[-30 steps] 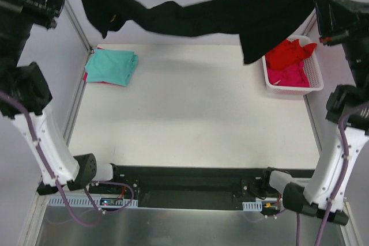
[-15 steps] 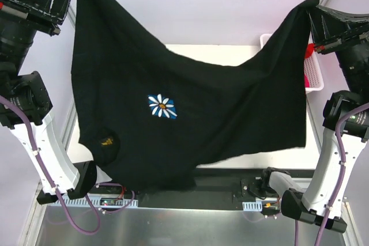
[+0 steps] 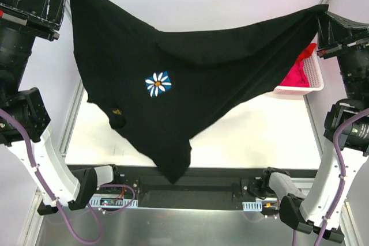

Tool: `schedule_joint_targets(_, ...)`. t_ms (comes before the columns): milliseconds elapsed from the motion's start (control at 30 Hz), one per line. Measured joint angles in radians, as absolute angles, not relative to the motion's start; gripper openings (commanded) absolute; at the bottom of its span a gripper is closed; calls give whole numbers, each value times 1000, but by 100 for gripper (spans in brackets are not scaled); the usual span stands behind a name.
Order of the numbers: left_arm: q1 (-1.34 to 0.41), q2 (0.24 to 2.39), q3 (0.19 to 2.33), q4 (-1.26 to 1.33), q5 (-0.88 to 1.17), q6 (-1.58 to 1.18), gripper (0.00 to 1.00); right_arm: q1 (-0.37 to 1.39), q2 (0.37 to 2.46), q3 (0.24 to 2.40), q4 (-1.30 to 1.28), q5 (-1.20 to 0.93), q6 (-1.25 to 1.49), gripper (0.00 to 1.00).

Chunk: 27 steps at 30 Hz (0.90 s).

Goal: Fold and stack the t-shirts

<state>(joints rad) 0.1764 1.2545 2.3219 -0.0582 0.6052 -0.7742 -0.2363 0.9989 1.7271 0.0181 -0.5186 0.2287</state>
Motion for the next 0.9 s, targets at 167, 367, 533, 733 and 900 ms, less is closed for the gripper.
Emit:
schedule_joint_targets(167,176,1175,2260,-138,482,-653,0,-236,981,1757,-66,-440,107,1)
schedule_joint_targets(367,161,1090,2190,-208,309,-470,0,-198,996,1849,-173,-331,-70,1)
schedule_joint_targets(533,149,1123,2230,-233,241,-398,0,-173,1041,1943,-219,-256,-171,1)
schedule_joint_targets(733,149,1214,2276,-243,227,-389,0,-167,1080,1980,-245,-240,-213,1)
schedule_joint_targets(900,143,1242,2274,-274,234,-402,0,-166,1076,1950,-245,-245,-204,1)
